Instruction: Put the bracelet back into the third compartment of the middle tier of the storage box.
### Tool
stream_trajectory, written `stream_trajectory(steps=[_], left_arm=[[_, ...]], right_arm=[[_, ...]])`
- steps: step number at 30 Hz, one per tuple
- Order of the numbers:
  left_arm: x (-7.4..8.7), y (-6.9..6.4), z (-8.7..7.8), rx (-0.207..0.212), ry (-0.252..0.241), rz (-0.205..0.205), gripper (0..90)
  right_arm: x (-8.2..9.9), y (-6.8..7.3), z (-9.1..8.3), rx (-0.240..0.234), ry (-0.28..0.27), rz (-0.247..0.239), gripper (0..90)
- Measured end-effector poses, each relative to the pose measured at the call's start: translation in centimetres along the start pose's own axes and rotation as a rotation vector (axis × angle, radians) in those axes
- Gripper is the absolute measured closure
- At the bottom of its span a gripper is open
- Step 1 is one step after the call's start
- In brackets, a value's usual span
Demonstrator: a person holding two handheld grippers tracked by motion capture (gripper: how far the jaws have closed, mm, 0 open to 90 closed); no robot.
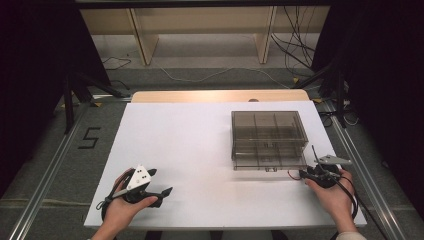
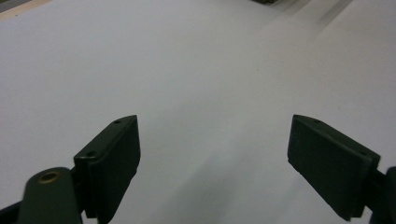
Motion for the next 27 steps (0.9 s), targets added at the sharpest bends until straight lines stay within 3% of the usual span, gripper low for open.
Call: stream_trajectory(steps=[9,27], left_arm=[[-0.02,0.01,-0.02,-0.002,-0.002,0.003,17.2],[-0.01,0.05,-0.02,-0.004,-0.002,0.003,17.7]], right_arm=[[0.16,-0.35,-0.01,-0.001,-0.017,0.027,76.3],[0.22,-0.56,0.03,0.001,-0.012,0.091,88.6]])
Point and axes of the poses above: each handheld gripper's, and its own axes: z roughly forward along the jaws, x roughly out of its underside, y roughly to its left, the point moved 10 cm from there along z, roughly forward along the jaws, and after that the axes turned 9 degrees about -y, right-handed, at the moved point
